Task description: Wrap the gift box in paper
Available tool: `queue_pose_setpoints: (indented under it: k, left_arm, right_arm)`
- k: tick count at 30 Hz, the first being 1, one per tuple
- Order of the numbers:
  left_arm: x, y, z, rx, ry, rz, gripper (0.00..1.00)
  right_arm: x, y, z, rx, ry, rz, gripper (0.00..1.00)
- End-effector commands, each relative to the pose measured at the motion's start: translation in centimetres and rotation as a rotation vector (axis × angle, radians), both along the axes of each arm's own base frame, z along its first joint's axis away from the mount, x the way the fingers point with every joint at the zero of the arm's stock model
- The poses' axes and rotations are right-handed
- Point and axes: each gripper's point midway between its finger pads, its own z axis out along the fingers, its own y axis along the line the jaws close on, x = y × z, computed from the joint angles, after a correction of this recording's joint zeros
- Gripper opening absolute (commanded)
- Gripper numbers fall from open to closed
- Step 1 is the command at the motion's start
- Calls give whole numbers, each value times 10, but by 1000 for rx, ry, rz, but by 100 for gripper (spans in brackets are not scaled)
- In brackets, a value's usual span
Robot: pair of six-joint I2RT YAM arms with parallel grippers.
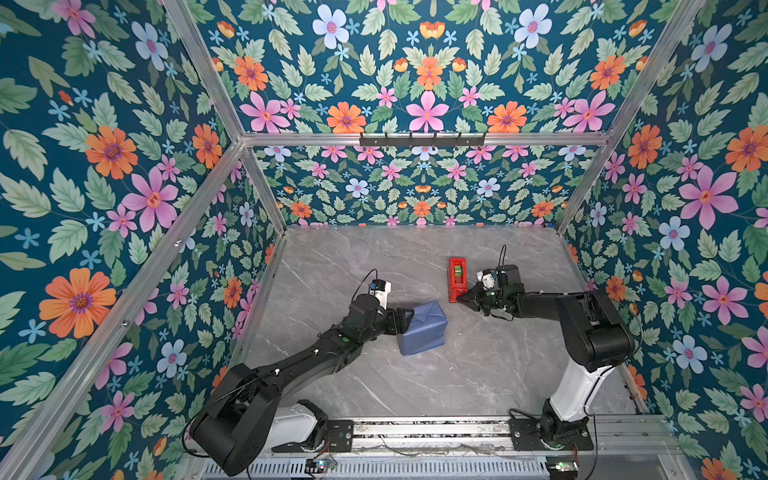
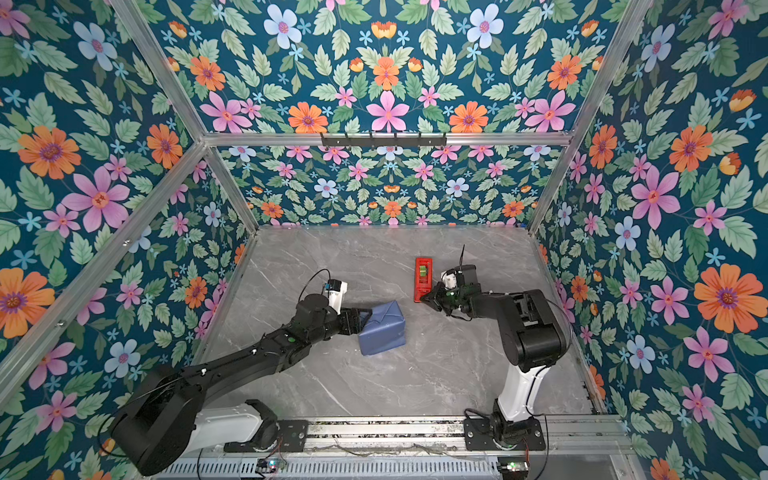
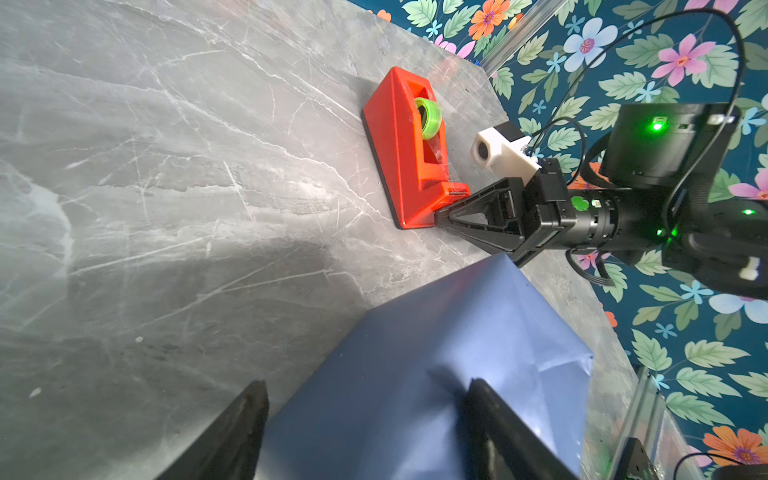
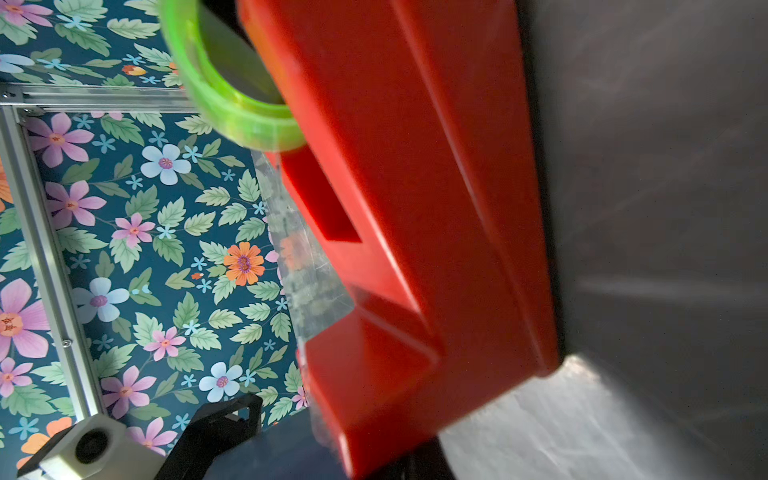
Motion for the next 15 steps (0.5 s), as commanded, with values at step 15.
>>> queue_pose_setpoints:
  k: [15]
  left_arm:
    - [-18,14,-39,122,107,-19,76]
  right_arm:
    - [-5,-28,-7,-304,-8,-26,0]
